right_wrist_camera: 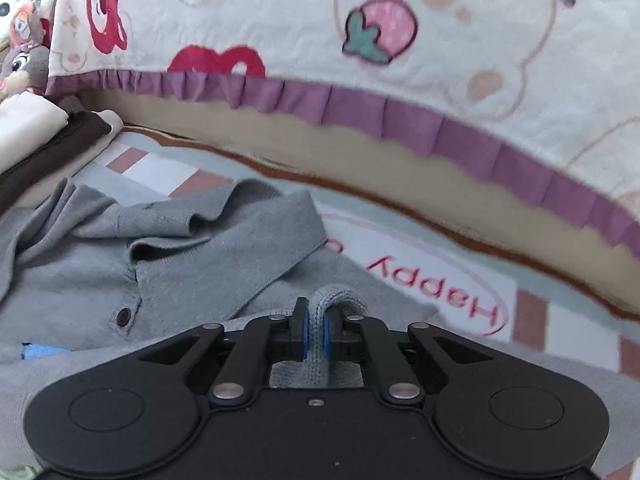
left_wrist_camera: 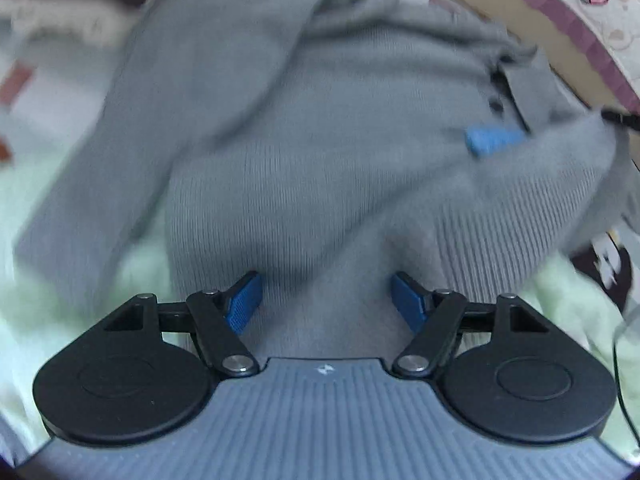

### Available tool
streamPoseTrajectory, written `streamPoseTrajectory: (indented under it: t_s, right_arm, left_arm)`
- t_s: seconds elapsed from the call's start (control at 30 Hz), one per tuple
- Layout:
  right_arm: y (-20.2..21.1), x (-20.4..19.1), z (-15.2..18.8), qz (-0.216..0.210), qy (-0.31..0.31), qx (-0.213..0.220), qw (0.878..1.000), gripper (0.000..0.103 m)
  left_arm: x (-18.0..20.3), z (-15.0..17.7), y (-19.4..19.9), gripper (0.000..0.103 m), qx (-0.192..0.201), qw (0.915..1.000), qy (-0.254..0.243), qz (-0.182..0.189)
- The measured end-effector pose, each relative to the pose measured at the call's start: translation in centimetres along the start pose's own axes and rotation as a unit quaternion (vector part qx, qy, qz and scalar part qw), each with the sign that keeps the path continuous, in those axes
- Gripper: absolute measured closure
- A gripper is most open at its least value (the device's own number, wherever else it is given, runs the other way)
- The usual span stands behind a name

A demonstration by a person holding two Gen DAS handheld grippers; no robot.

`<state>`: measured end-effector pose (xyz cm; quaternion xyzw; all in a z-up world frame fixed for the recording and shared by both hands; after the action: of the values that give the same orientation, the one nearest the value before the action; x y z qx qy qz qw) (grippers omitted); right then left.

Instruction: Fold clothes

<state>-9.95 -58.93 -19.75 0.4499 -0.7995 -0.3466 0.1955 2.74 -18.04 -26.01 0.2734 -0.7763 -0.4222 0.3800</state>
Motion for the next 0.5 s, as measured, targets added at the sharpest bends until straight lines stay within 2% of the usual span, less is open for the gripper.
streamPoseTrajectory:
  t_s: [0.1,0.13,0.17,0.23,0.37,0.5]
  right_arm:
    - [2.3,-0.9,1.1,-0.060,-0.037,0.013,0.997,0.077]
    - [3.1,-1.2,1.4,-0.080,-0.049,0.017,0.995,0.061]
    - [3.9,-1.5,1.7,-0.100,-0.061,0.021,0.993,0.054]
    - [5.4,-1.8,2.7,-0.128,-0.080,0.028,0.988,0.054]
    - [6.9,0.0,6.2,-0.089,-0.099,0.010,0.991,0.054]
    - [6.6,1.1,9.4,-0.088,-0.124,-0.020,0.988,0.051]
  left_arm:
    - [-0.4,-1.0,-0.7,0.027,0.013,0.9989,-0.028,-0.034]
    - [-0.4,-0.8,-0.8,0.027,0.015,0.9984,-0.036,-0.042]
    - [-0.5,-0.6,-0.6,0.027,0.025,0.9984,-0.033,-0.040]
    - [-0.4,-0.3,-0.2,0.027,0.034,0.9979,-0.041,-0.037]
    - [-0.6,-0.4,0.2,0.027,0.035,0.9975,-0.050,-0.037]
    - [-0.4,-0.5,-0.2,0.025,0.030,0.9974,-0.053,-0.039]
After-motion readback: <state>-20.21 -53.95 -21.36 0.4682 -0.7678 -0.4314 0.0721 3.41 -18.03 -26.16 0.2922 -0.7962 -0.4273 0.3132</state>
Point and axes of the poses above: each gripper's, at about its wrist camera, not at the fingertips, and y roughly against the way its jaws point, x to its right, z to its underside, the point moved 10 cm from there along -y, roughly the way its jaws point, and after that the axes turned 10 degrees about z, right-handed, at the moved point
